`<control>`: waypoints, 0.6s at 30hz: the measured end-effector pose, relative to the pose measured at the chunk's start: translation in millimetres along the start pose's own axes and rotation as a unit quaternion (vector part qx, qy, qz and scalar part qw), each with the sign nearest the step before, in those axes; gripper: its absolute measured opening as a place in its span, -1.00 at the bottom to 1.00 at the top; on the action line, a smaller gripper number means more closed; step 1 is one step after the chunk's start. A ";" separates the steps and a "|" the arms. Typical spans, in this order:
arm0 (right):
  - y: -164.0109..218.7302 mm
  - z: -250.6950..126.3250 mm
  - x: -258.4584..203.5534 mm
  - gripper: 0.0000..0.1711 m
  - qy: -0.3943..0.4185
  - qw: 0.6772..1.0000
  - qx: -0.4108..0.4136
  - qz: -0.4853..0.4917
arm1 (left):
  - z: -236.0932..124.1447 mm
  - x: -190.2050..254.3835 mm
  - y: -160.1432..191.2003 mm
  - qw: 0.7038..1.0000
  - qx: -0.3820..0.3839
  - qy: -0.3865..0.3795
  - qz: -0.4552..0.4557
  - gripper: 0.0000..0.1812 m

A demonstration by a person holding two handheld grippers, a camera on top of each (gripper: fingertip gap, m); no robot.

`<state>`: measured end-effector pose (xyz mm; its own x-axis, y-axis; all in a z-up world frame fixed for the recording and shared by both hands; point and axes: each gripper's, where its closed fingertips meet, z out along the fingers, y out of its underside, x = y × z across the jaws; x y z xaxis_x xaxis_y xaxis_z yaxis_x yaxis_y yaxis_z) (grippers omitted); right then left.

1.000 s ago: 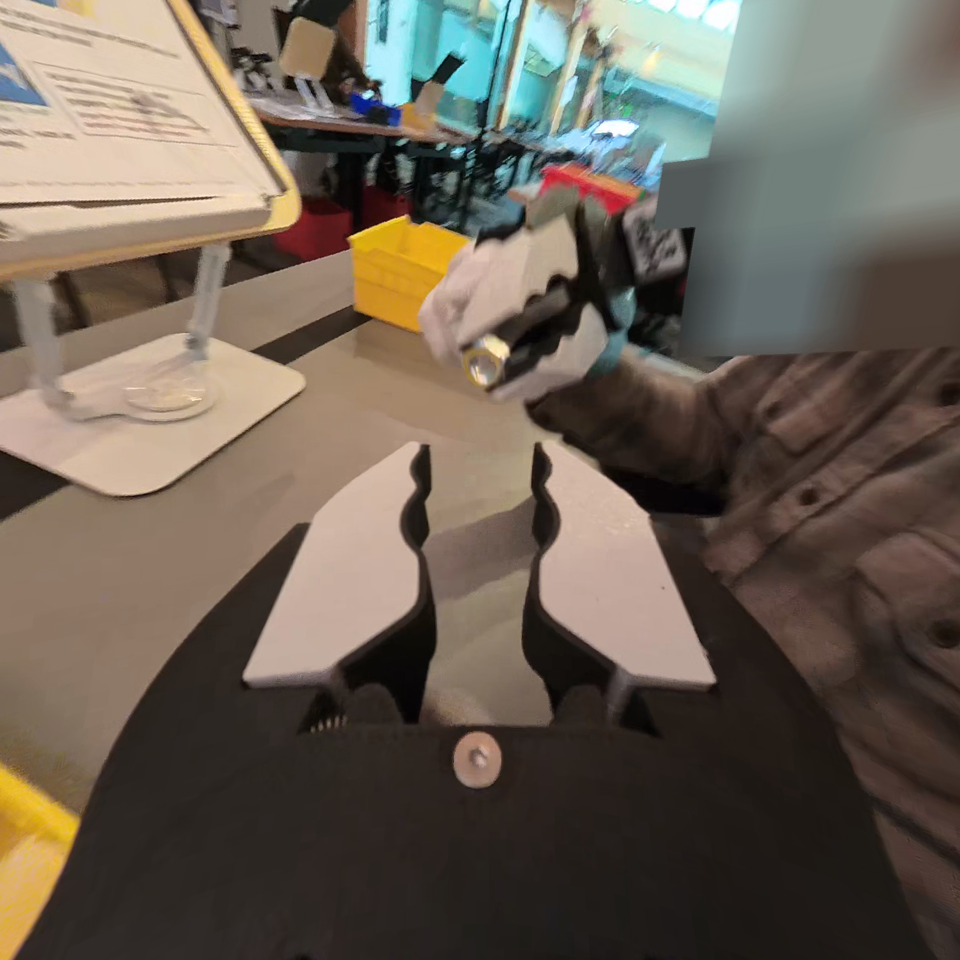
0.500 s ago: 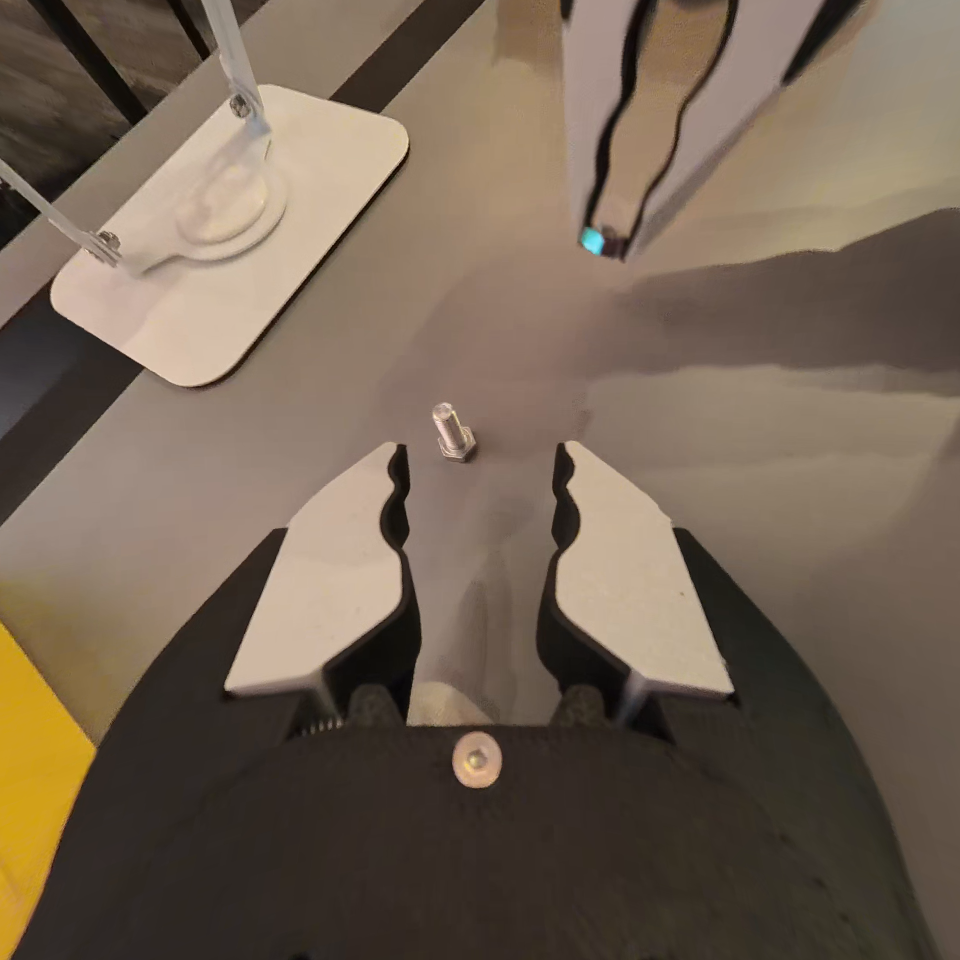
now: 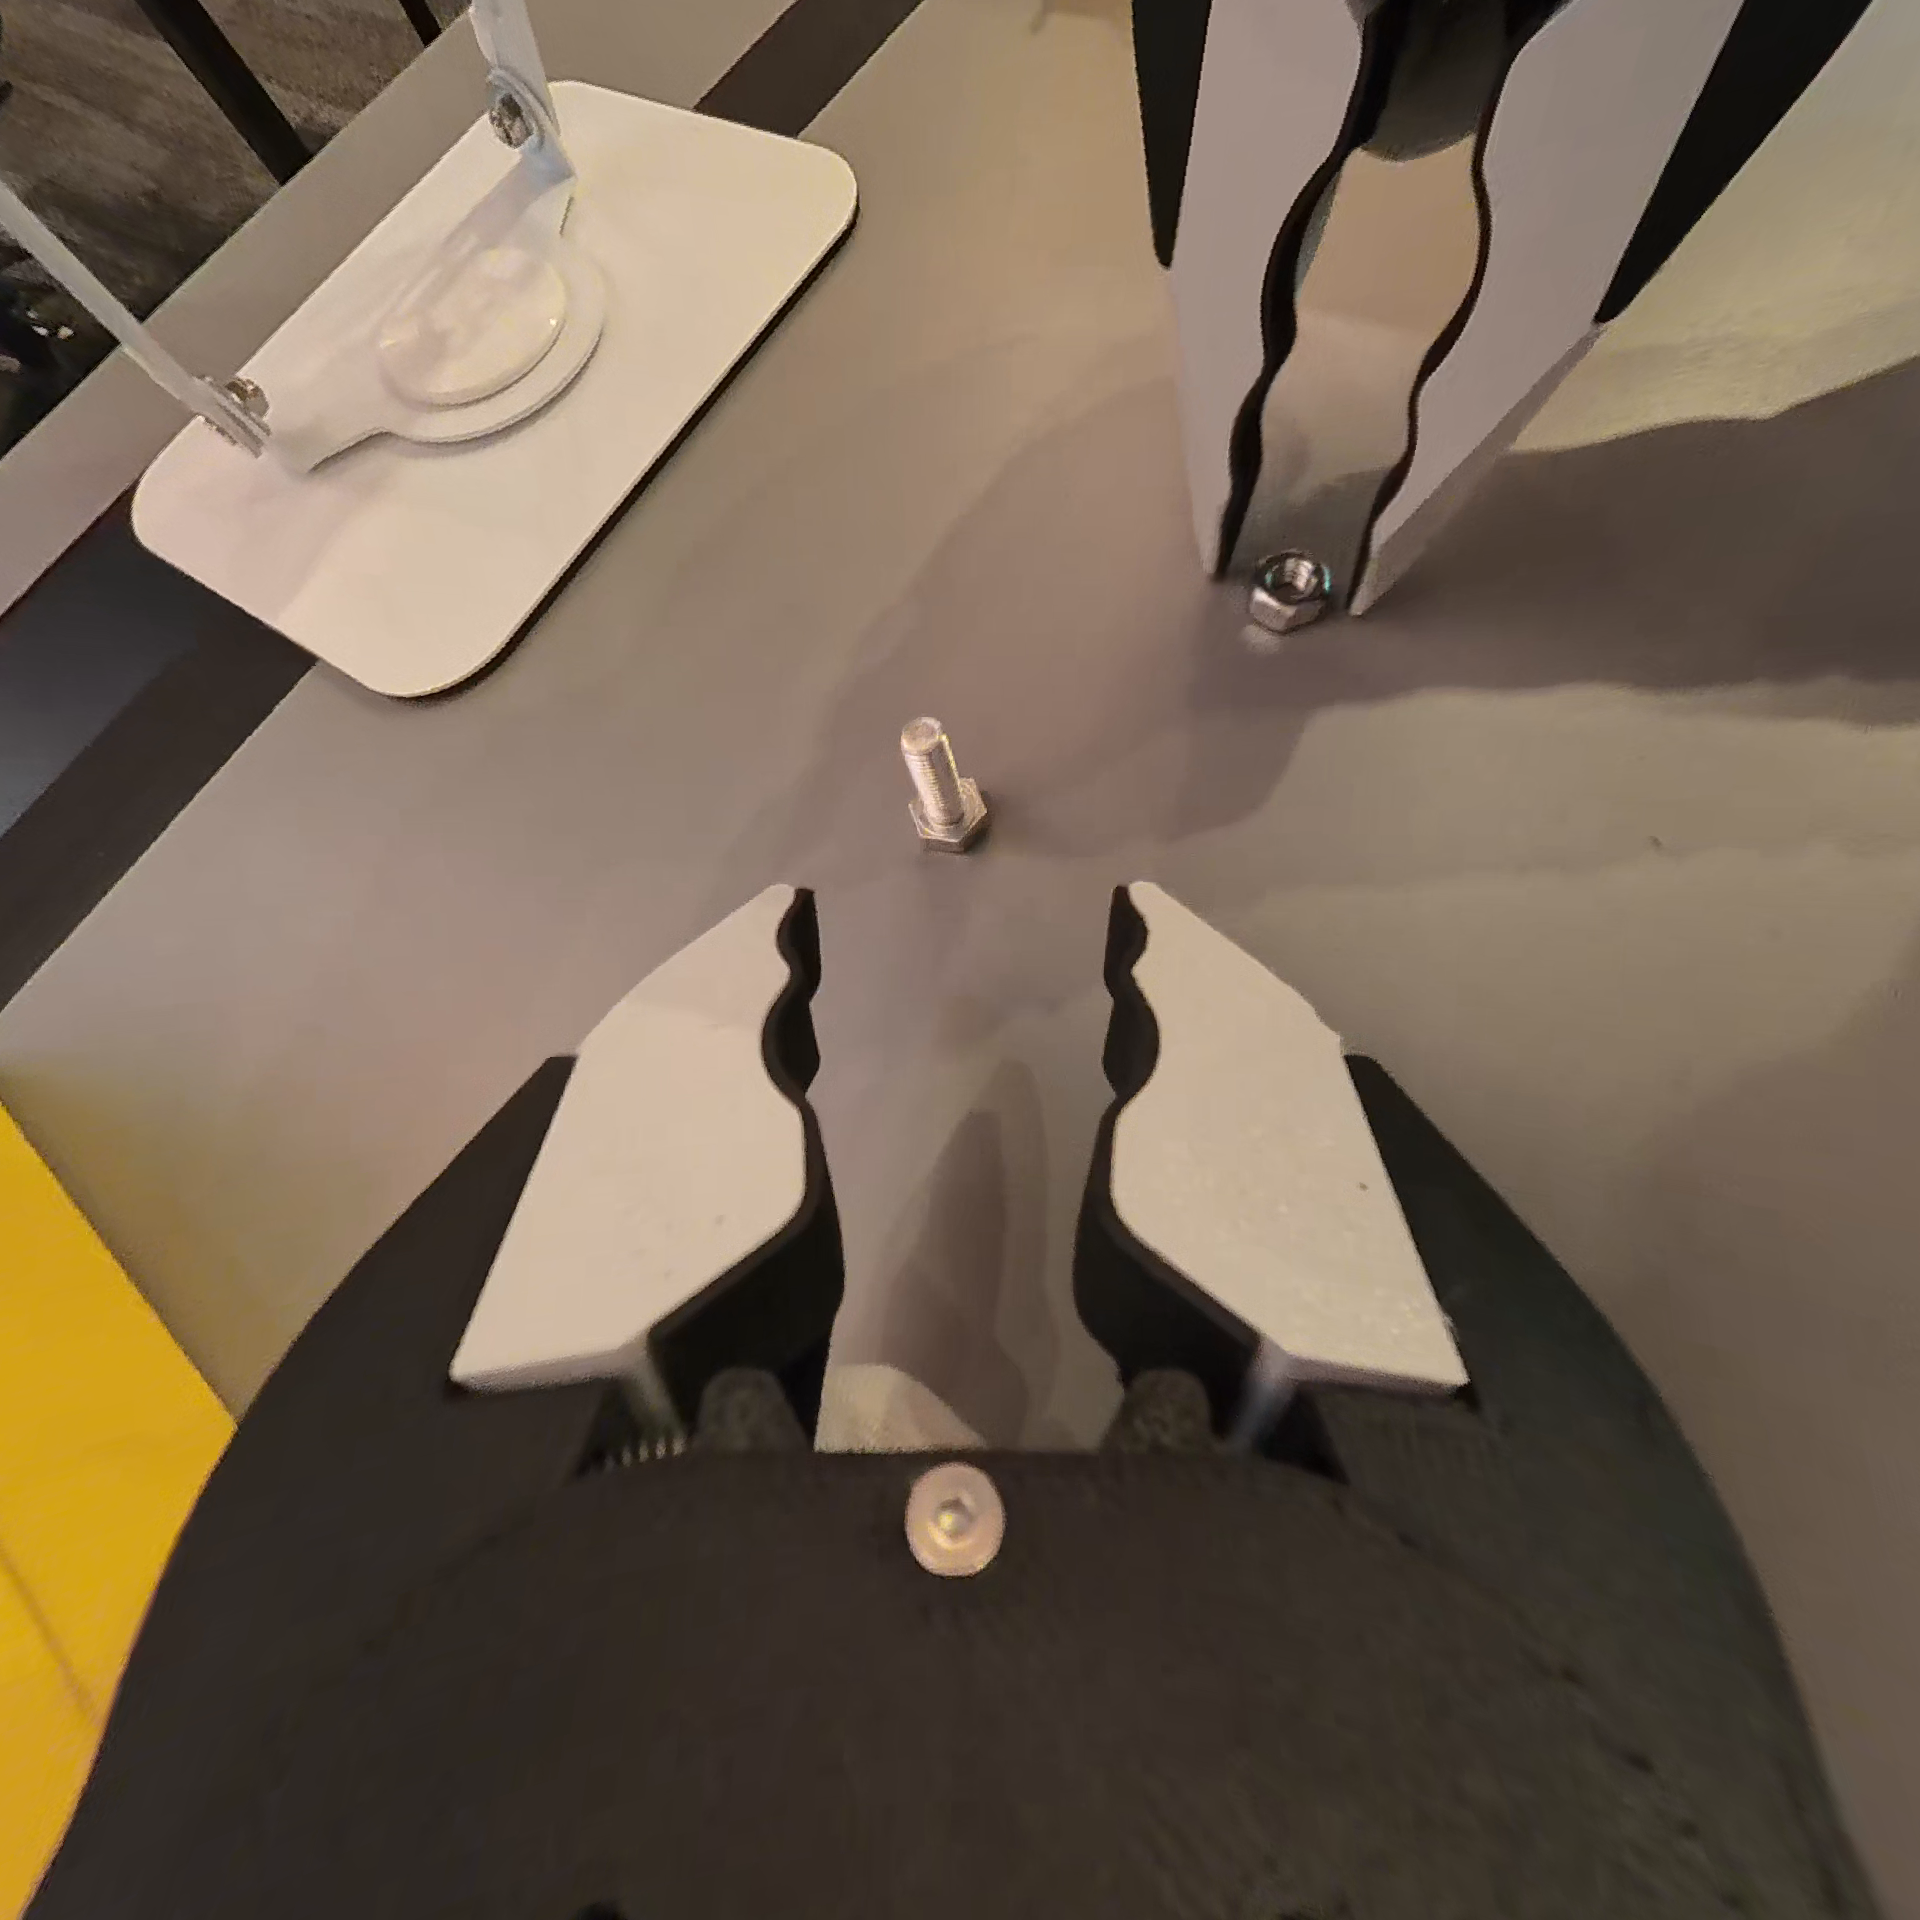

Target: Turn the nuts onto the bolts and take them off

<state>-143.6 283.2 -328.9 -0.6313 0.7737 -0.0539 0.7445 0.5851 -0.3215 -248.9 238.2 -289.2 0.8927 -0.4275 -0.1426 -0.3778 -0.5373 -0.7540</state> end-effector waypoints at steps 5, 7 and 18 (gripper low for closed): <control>-45.5 -23.4 23.6 -0.69 0.073 0.991 0.109 -0.011 | -9.6 -2.9 -1.7 1.000 0.012 -0.012 -0.004 -0.42; -67.2 -26.7 34.3 -0.64 0.105 0.983 0.150 -0.016 | -11.9 -3.7 -0.6 1.000 0.014 -0.015 -0.006 -0.42; -100.6 4.4 56.3 -0.91 0.138 0.968 0.209 -0.015 | -16.7 -7.4 -1.2 1.000 0.020 -0.024 -0.002 -0.42</control>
<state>-255.0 266.8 -303.7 -0.5254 0.8275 0.1980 0.5379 0.5034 -0.6762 -259.2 229.9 -276.5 0.9057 -0.3889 -0.1690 -0.3643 -0.5099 -0.7793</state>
